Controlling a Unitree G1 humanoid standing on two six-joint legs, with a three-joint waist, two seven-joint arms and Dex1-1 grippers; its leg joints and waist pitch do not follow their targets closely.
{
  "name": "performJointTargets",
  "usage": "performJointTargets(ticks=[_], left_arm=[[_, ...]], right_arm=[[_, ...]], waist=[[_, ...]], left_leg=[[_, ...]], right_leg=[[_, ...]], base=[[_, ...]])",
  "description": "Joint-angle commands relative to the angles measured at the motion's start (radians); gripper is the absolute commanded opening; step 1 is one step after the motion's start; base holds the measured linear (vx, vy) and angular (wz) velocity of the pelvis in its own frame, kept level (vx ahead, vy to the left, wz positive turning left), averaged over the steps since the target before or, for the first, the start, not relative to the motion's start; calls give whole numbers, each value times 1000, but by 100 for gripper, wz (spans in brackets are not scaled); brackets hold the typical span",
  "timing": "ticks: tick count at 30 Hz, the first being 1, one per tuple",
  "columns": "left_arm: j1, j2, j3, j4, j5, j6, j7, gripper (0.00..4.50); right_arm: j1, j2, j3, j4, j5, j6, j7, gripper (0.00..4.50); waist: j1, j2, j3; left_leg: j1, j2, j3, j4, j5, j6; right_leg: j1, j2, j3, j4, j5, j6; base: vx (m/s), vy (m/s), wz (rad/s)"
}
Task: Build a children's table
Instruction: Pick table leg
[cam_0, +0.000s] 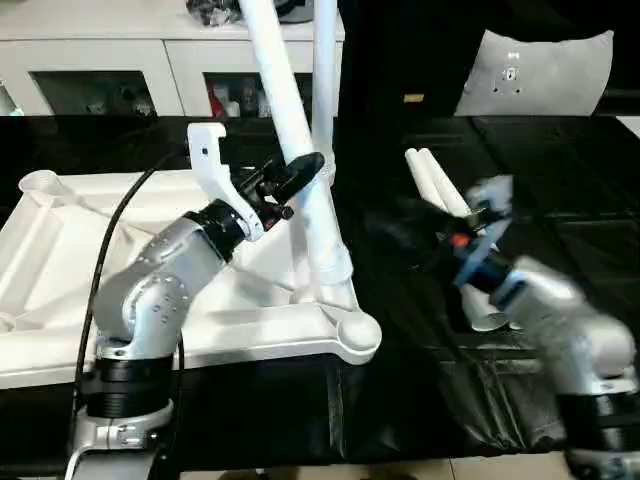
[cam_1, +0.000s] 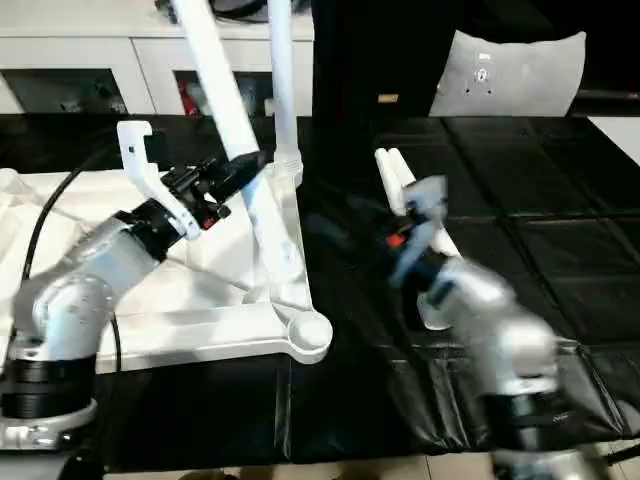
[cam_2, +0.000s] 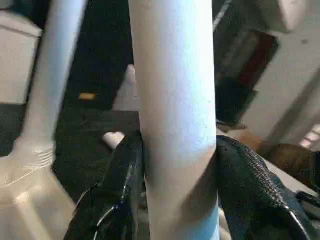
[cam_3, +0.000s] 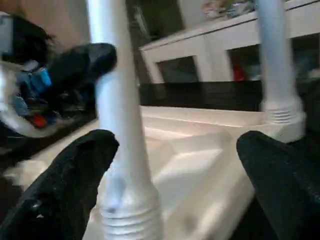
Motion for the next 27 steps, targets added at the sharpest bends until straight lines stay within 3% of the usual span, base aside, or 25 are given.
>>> performJointTargets(ticks=[1,6,8,11,13,16,18,27], left_arm=[[-21,15,3,-32,-29,21,-42,185],[-24,61,-32,-63,-58,36,-160,185],[-25,70,-46,-72,-59,31,-189,185],[-26,92,-99,-110,-70,30,-271,185],[-28,89,-117,-124,-76,27,-298,185],[-30,83,-131,-138,-86,25,-332,185],[-30,86,-138,-144,-95,23,-358,185],[-33,93,-137,-142,-98,19,-387,185]], right_arm=[[-15,-23,-8,-31,34,44,41,450],[-23,-92,48,-61,5,57,163,450],[-30,-105,59,-62,9,65,188,450],[-56,-143,104,-72,28,95,246,450],[-68,-141,123,-69,26,108,263,413],[-79,-139,147,-61,20,116,292,408],[-84,-144,161,-61,31,129,327,373],[-87,-168,200,-56,13,138,378,307]], waist=[[5,2,-66],[6,0,-63],[6,5,-62],[5,3,-63],[5,1,-63],[5,-4,-63],[5,-3,-63],[5,-3,-64]], left_leg=[[3,51,-14,-62,-15,39],[2,51,-12,-62,-31,34],[3,52,-13,-62,-31,32],[3,53,-13,-63,-27,35],[2,53,-12,-61,-22,36],[1,53,-11,-61,-18,36],[1,53,-11,-61,-19,37],[2,52,-11,-60,-14,35]], right_leg=[[65,-89,48,-74,94,-237],[63,-91,49,-79,39,-228],[61,-93,48,-79,31,-230],[61,-92,48,-78,35,-235],[62,-93,49,-78,47,-242],[63,-92,49,-77,48,-245],[63,-92,49,-77,44,-244],[63,-90,48,-78,43,-241]], base=[[0,0,0],[0,0,0],[0,0,0],[0,0,0],[0,0,0],[0,0,0],[0,0,0],[0,0,0]])
